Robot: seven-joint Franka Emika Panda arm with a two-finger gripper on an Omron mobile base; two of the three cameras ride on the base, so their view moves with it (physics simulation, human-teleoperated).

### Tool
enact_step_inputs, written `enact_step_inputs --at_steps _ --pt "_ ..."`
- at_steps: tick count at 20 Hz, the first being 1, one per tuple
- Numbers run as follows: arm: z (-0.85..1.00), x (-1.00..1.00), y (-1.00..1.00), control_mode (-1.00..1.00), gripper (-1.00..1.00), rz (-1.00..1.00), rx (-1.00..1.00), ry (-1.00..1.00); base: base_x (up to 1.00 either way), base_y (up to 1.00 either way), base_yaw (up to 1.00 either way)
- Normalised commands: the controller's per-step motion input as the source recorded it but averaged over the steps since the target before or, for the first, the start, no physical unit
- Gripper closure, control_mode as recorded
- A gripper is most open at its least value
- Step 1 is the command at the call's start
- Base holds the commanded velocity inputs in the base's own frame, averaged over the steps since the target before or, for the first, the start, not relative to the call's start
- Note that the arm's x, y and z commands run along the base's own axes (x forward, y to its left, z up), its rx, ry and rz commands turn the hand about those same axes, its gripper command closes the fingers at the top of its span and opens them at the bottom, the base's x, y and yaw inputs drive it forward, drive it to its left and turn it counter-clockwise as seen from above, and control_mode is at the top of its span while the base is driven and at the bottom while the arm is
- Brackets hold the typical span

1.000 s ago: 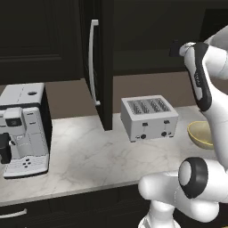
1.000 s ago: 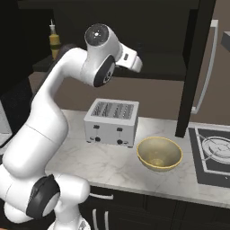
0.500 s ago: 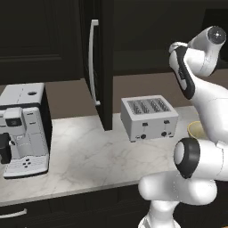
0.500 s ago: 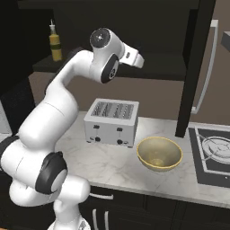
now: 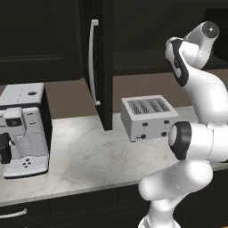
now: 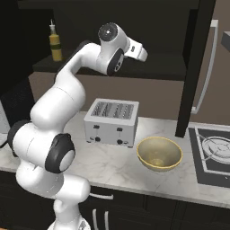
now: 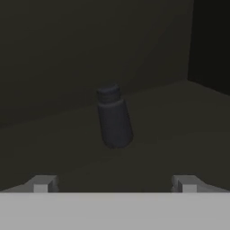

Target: Retrieve the bottle and the shaker from the cabinet and place them next to the mixing bowl on the counter. Then add garlic from the fridge to the mixing bowl.

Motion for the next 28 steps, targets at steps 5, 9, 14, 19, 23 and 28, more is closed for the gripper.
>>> enact_step_inputs --at_steps 5,9,14,19,23,28 --pt "0.0 0.36 0.0 -1.0 -1.0 0.01 -0.02 0.0 0.0 0.0 0.0" --pt "-0.01 0.31 0.0 -1.0 -1.0 0.02 -0.03 0.0 0.0 0.0 0.0" --pt "0.0 0.22 0.0 -1.0 -1.0 0.01 -0.01 0.0 0.0 0.0 0.0" --pt "-0.03 0.23 -0.06 -1.0 -1.0 0.0 0.0 0.0 0.0 0.0 0.0" --pt "-0.08 0.25 -0.16 -1.0 -1.0 0.0 0.0 0.0 0.0 0.0 0.0" --pt "-0.16 0.14 -0.11 -1.0 -1.0 0.0 0.0 0.0 0.0 0.0 0.0"
